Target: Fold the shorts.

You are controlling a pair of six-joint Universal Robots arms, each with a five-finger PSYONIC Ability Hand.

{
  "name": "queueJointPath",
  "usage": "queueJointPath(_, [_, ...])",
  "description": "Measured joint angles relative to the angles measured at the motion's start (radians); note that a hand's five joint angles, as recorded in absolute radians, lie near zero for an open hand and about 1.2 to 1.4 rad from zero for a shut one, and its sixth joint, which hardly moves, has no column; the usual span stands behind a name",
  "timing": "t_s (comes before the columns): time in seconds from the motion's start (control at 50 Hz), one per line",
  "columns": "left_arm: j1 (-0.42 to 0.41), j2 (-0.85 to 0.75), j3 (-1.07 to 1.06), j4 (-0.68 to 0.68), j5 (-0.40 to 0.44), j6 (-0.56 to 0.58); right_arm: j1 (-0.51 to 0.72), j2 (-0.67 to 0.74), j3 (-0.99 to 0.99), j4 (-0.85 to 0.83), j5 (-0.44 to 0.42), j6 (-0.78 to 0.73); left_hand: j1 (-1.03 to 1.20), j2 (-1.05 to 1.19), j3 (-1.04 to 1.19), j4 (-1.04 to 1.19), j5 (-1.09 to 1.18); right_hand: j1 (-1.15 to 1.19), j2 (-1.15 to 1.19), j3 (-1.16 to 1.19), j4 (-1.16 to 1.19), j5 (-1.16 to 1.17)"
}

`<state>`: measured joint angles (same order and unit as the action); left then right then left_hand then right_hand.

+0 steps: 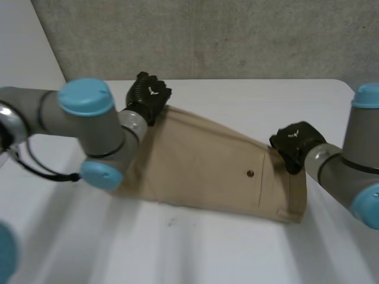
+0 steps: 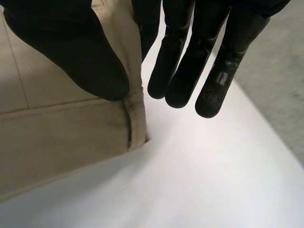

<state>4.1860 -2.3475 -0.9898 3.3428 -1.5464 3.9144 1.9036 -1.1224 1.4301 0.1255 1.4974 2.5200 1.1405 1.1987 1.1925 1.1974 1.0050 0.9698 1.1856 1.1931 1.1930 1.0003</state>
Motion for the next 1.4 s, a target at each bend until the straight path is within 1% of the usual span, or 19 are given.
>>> queueJointPath(0.22, [-0.009, -0.397, 0.437, 0.075, 0.011, 0.028, 0.059, 0.174, -0.1, -0.256, 0.106, -0.013, 0.0, 0.001, 0.0, 0.0, 0.004, 0.0, 0.0, 0.0, 0.0, 0.002])
queueJointPath(0.34, [-0.002, -0.506, 0.532, 0.111, 0.015, 0.039, 0.067, 0.273, -0.123, -0.402, 0.131, -0.125, 0.0, 0.001, 0.0, 0.0, 0.004, 0.0, 0.0, 0.0, 0.0, 0.002])
queueJointPath(0.38, [-0.002, -0.515, 0.527, 0.127, 0.015, 0.039, 0.071, 0.292, -0.125, -0.44, 0.136, -0.16, 0.0, 0.001, 0.0, 0.0, 0.004, -0.098, -0.101, -0.102, -0.102, -0.095])
queueJointPath(0.42, [-0.002, -0.518, 0.505, 0.159, 0.015, 0.039, 0.076, 0.312, -0.125, -0.492, 0.146, -0.2, -0.188, -0.203, -0.2, -0.183, -0.17, -0.098, -0.101, -0.102, -0.102, -0.095])
queueJointPath(0.44, [-0.004, -0.509, 0.463, 0.207, 0.015, 0.039, 0.081, 0.319, -0.121, -0.532, 0.156, -0.222, -0.61, -0.552, -0.541, -0.553, -0.536, -0.557, -0.657, -0.648, -0.647, -0.632])
queueJointPath(0.46, [-0.005, -0.501, 0.442, 0.229, 0.014, 0.039, 0.084, 0.317, -0.115, -0.564, 0.166, -0.232, -0.678, -0.635, -0.604, -0.617, -0.601, -0.681, -0.842, -0.842, -0.828, -0.811])
queueJointPath(0.54, [-0.009, -0.433, 0.335, 0.333, 0.009, 0.036, 0.089, 0.266, -0.089, -0.626, 0.186, -0.207, -0.942, -0.973, -0.963, -0.977, -0.948, -0.763, -0.955, -0.97, -0.958, -0.928])
queueJointPath(0.58, [-0.01, -0.395, 0.287, 0.372, 0.007, 0.034, 0.088, 0.222, -0.073, -0.644, 0.192, -0.171, -0.942, -0.993, -0.981, -0.993, -0.959, -0.765, -0.962, -0.983, -0.961, -0.93])
queueJointPath(0.68, [-0.012, -0.239, 0.105, 0.467, -0.008, 0.012, 0.084, 0.076, -0.02, -0.638, 0.19, -0.028, -0.942, -0.999, -0.982, -0.993, -0.959, -0.765, -0.962, -0.983, -0.961, -0.93])
queueJointPath(0.8, [-0.014, -0.059, -0.1, 0.465, -0.03, -0.083, 0.082, -0.06, 0.06, -0.457, 0.143, 0.111, -0.942, -0.999, -0.982, -0.993, -0.959, -0.765, -0.962, -0.982, -0.961, -0.931])
queueJointPath(0.92, [-0.009, 0.158, -0.369, 0.359, -0.037, -0.304, 0.076, -0.117, 0.158, -0.197, 0.094, 0.243, -0.942, -0.999, -0.982, -0.993, -0.959, -0.761, -0.947, -0.93, -0.935, -0.901])
queueJointPath(0.98, [-0.006, 0.228, -0.457, 0.306, -0.036, -0.381, 0.066, -0.128, 0.21, -0.153, 0.077, 0.288, -0.942, -0.999, -0.982, -0.993, -0.959, -0.712, -0.874, -0.877, -0.88, -0.856])
queueJointPath(1.12, [0.008, 0.342, -0.621, 0.24, -0.033, -0.484, 0.037, -0.129, 0.327, -0.207, 0.032, 0.322, -0.942, -0.999, -0.982, -0.993, -0.959, -0.615, -0.788, -0.778, -0.779, -0.772])
queueJointPath(1.16, [0.017, 0.366, -0.672, 0.235, -0.033, -0.495, 0.025, -0.104, 0.375, -0.283, 0.019, 0.317, -0.942, -0.999, -0.982, -0.993, -0.959, -0.566, -0.724, -0.722, -0.722, -0.72])
queueJointPath(1.2, [0.021, 0.375, -0.692, 0.235, -0.033, -0.497, 0.02, -0.087, 0.389, -0.314, 0.017, 0.308, -0.942, -0.999, -0.982, -0.993, -0.959, -0.483, -0.618, -0.632, -0.631, -0.634])
queueJointPath(1.24, [0.028, 0.383, -0.72, 0.236, -0.033, -0.497, 0.014, -0.06, 0.401, -0.353, 0.019, 0.287, -0.942, -0.999, -0.982, -0.993, -0.959, -0.302, -0.357, -0.37, -0.388, -0.391])
queueJointPath(1.28, [0.034, 0.386, -0.738, 0.237, -0.033, -0.496, 0.008, -0.044, 0.406, -0.373, 0.024, 0.268, -0.942, -0.999, -0.982, -0.993, -0.959, -0.259, -0.302, -0.315, -0.315, -0.324])
queueJointPath(1.3, [0.038, 0.387, -0.744, 0.238, -0.034, -0.495, -0.001, -0.029, 0.406, -0.392, 0.035, 0.243, -0.942, -0.999, -0.982, -0.993, -0.959, -0.16, -0.067, -0.088, -0.083, -0.134])
queueJointPath(1.4, [0.053, 0.393, -0.755, 0.237, -0.037, -0.493, -0.041, -0.037, 0.4, -0.416, 0.071, 0.182, -0.942, -0.999, -0.982, -0.993, -0.959, -0.12, -0.015, -0.028, -0.004, -0.107])
